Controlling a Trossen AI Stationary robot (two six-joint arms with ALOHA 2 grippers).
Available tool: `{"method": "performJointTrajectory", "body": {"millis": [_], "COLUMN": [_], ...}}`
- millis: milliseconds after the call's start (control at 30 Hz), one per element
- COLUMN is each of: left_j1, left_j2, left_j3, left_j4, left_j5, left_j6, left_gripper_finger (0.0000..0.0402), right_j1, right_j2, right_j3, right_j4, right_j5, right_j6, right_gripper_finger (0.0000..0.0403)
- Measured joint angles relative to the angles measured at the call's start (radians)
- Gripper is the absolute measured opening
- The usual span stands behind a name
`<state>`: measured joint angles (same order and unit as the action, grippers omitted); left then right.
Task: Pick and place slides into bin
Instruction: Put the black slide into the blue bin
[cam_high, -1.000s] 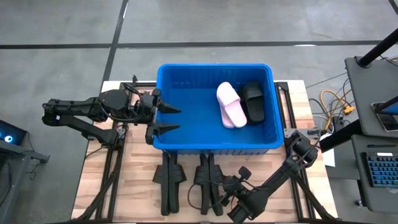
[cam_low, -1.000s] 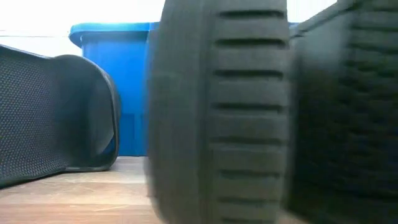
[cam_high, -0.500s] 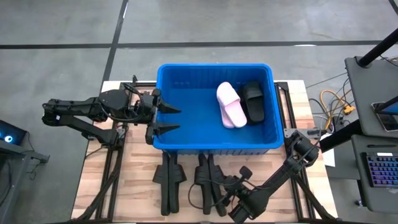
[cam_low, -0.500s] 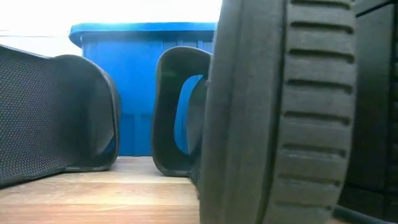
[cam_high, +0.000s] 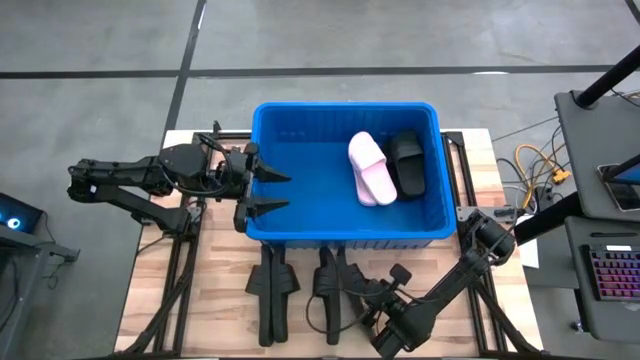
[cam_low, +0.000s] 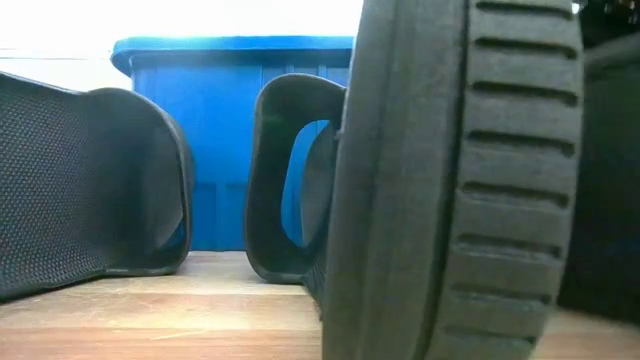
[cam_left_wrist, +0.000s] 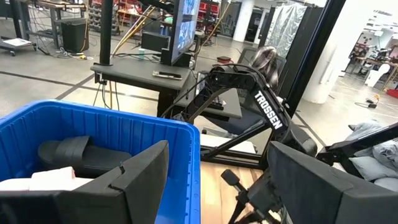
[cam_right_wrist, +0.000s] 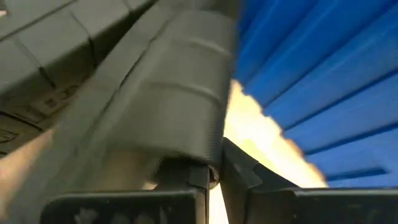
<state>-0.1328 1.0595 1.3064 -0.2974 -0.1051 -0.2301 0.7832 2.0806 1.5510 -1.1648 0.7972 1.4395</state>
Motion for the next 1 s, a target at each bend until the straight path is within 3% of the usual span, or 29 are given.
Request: {"method": "performJointTrajectory", "body": {"millis": [200,633,867,1000], "left_j1": [0.0,0.0,0.0,0.0], "left_j2": [-0.001,-0.01,-0.053,-0.077], "left_j3": [0.0,0.0,0.001,0.001], "left_j4": [0.0,-0.003,-0.001,-0.006], "left_j5": [0.0,0.004,0.026,0.026], "left_j6": [0.001,0.0,0.0,0.0], "left_gripper_finger": [0.0259,0.0259,0.0259,0.0259], "right_j1": [0.005,0.012,0.006,-0.04], "right_j2": [-0.088,-0.35,-0.442,-0.455], "right_j3": [0.034,0.081,0.229,0.322], "right_j4": [-0.129,-0.134,-0.127,-0.132], "right_j5": [0.0,0.053,0.213,0.236], "right_j6": [0.011,-0.08,-0.285,-0.422], "right_gripper_finger": [0.0013,0.0013,0.0013,0.0013]}}
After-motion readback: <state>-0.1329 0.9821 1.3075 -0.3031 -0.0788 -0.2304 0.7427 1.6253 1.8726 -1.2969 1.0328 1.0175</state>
